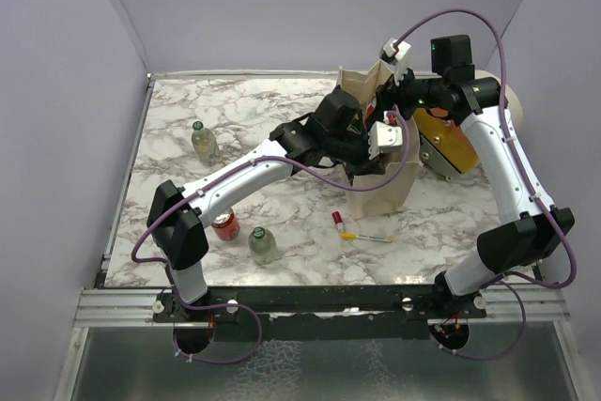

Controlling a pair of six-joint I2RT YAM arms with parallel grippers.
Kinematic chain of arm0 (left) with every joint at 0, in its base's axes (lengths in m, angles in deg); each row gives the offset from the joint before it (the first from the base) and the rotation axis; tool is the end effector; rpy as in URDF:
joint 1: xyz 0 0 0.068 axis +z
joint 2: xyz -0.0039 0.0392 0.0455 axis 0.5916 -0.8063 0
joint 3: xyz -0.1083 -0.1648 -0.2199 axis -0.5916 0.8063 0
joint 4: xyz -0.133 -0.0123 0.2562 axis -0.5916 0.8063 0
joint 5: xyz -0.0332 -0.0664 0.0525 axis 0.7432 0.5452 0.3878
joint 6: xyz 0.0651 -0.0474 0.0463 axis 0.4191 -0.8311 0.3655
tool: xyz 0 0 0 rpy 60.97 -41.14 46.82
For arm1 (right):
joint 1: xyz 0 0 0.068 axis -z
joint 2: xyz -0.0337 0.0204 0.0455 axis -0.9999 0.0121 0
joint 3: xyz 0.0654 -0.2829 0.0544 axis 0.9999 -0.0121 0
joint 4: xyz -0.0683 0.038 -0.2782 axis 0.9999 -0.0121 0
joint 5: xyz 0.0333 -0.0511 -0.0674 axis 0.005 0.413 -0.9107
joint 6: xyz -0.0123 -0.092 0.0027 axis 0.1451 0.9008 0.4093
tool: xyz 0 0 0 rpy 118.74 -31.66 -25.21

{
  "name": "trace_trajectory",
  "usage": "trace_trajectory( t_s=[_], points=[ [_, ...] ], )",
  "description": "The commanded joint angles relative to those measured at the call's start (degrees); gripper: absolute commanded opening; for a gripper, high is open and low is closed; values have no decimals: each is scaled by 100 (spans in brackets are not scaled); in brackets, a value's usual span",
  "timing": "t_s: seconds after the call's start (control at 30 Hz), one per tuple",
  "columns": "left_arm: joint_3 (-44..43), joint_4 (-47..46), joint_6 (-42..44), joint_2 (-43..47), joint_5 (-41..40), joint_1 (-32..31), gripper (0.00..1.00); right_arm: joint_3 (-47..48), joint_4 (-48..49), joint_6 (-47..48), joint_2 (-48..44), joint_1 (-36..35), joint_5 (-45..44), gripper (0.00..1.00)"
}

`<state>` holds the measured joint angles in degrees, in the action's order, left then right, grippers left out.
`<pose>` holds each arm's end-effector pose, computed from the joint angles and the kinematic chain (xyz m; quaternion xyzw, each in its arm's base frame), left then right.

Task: Place the beverage into the canvas bag
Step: Place the drink in the canvas bag.

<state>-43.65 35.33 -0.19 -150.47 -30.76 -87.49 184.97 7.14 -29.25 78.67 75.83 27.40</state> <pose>0.2590 -0.4005 0.3620 0.6054 0.5761 -0.3848 0.3917 0.3583 0.1352 0.4189 -0.3830 0.7924 0.2457 0.4063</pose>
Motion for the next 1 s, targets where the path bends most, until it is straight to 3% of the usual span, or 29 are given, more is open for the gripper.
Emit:
trace_trajectory(
  t_s=[0.0,0.6,0.97],
  points=[
    [-105,347,497,166,390,-55,0,145,178,180,-31,26,463,15],
    [-10,951,1721,187,742,-63,0,58,373,219,130,29,677,14],
    [-308,1091,2410,-128,841,-55,0,-336,1084,402,148,20,-423,14]
  ],
)
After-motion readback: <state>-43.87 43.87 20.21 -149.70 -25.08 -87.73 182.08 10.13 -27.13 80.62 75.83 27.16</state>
